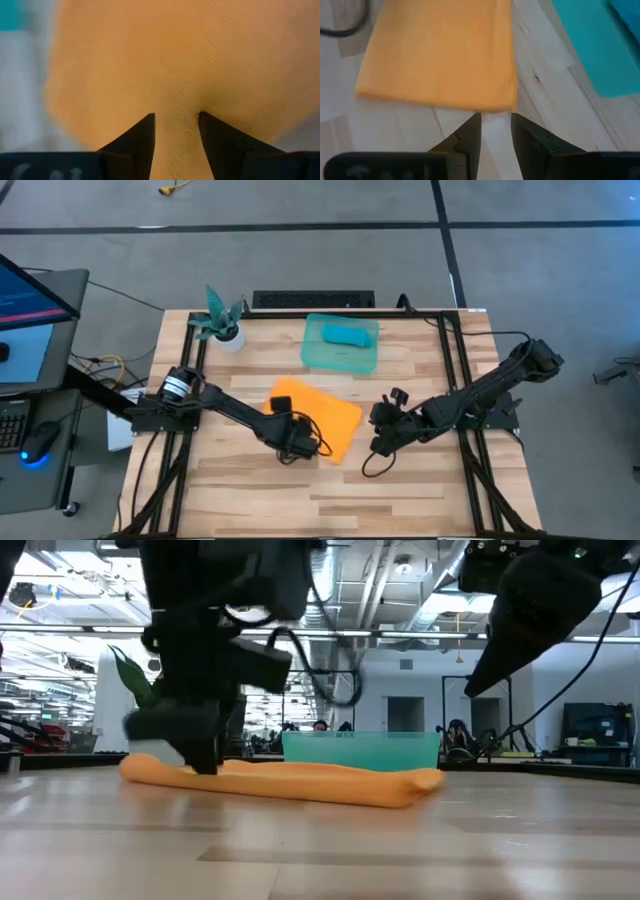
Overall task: Roll microfiber towels into tight, uniform cylinder then place into a basket
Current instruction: Fold the yellow microfiber towel
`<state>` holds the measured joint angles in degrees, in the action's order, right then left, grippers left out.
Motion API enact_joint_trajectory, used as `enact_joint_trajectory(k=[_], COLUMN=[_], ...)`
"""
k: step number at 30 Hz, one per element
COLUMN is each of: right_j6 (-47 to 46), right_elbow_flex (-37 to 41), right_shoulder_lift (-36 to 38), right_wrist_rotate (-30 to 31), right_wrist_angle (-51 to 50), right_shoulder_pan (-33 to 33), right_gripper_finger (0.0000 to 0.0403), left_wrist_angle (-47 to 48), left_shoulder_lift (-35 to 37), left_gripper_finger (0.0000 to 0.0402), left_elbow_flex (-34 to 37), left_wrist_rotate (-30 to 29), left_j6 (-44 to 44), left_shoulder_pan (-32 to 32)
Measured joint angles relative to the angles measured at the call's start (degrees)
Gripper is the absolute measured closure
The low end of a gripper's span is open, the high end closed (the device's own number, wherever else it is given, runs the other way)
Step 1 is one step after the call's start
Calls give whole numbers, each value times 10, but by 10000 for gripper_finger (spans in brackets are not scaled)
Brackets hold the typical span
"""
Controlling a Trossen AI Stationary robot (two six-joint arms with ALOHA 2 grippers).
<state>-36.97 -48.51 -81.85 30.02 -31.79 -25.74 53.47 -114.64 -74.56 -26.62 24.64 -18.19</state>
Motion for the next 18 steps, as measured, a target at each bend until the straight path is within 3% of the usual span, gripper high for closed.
enact_joint_trajectory(k=[5,11,15,18], right_j6=[0,0,0,0], right_elbow_flex=[0,0,0,0], right_shoulder_lift=[0,0,0,0], right_wrist_rotate=[0,0,0,0], right_wrist_angle=[2,1,1,1], right_shoulder_pan=[8,11,11,11], right_gripper_finger=[274,274,274,274], left_wrist_angle=[85,79,-62,-194], left_shoulder_lift=[1,1,1,1], left_gripper_finger=[255,255,255,255], left_elbow_flex=[-18,-50,-58,-60], left_wrist_rotate=[-150,-212,-216,-165], left_j6=[91,111,22,-70], left_shoulder_pan=[-2,-21,-30,-31])
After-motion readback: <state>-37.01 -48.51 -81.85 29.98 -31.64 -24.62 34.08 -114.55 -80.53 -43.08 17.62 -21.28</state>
